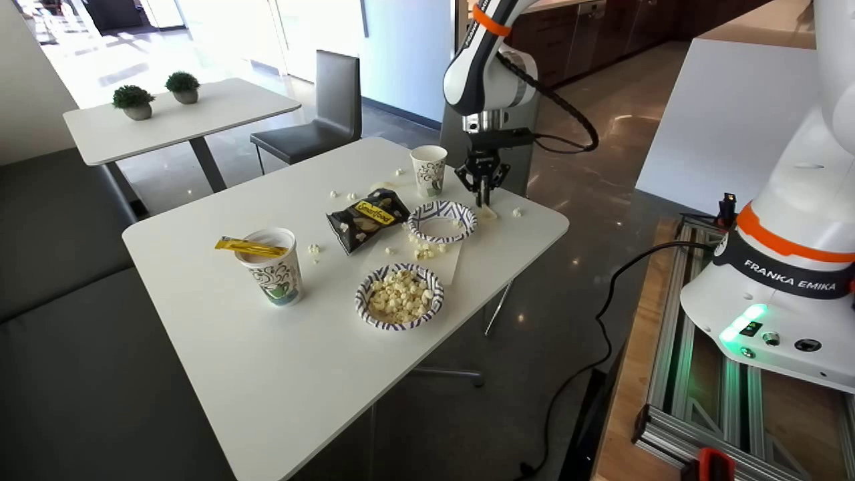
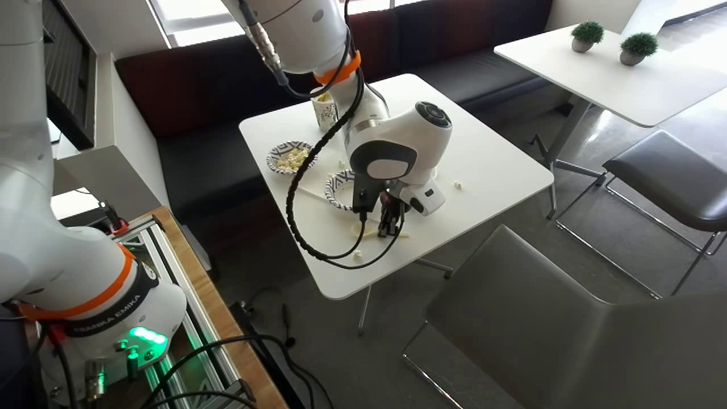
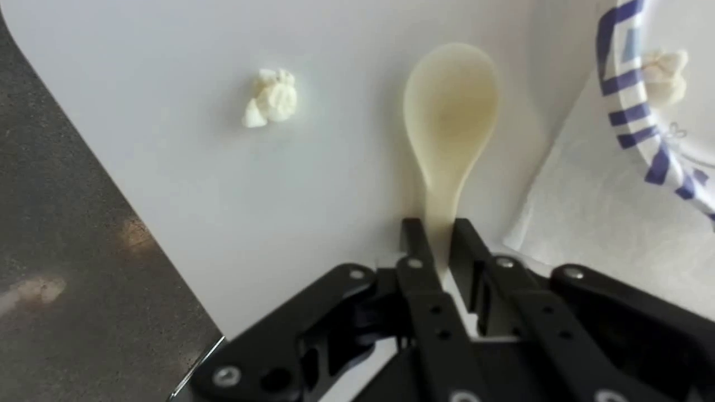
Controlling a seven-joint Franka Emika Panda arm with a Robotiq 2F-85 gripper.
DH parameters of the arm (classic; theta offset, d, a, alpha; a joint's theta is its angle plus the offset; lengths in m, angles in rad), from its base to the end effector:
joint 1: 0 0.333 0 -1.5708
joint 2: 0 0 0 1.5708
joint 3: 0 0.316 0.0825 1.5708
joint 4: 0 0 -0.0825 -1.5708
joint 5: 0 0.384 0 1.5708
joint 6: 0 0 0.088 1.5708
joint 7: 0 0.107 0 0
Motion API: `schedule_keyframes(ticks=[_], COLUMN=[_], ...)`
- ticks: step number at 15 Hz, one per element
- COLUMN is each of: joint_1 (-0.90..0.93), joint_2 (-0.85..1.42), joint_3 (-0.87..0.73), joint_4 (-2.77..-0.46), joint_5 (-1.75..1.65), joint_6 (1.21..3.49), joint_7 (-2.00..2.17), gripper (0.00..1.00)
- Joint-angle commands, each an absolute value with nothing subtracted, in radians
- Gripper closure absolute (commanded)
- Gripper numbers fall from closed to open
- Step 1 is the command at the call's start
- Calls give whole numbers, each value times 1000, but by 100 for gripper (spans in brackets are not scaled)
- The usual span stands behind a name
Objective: Use the spoon on the table to move the content of the plate on the right into the plate on the left
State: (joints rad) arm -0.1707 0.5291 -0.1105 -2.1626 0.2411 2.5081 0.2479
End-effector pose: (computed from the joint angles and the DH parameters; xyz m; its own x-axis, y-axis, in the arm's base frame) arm 0.5169 -0.1543 0.1347 0.7349 -0.6522 -0.1860 -0.6644 -0.7474 -0.0047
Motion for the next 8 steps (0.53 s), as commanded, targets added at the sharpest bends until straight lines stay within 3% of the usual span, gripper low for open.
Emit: schedule_keyframes(ticks=[1,8], joint_1=[-168,-61], joint_2=[540,340], joint_3=[-109,-109], joint_4=[-2149,-2290], joint_5=[256,234], joint_6=[2487,2507], joint_7=[243,367], gripper=[100,97])
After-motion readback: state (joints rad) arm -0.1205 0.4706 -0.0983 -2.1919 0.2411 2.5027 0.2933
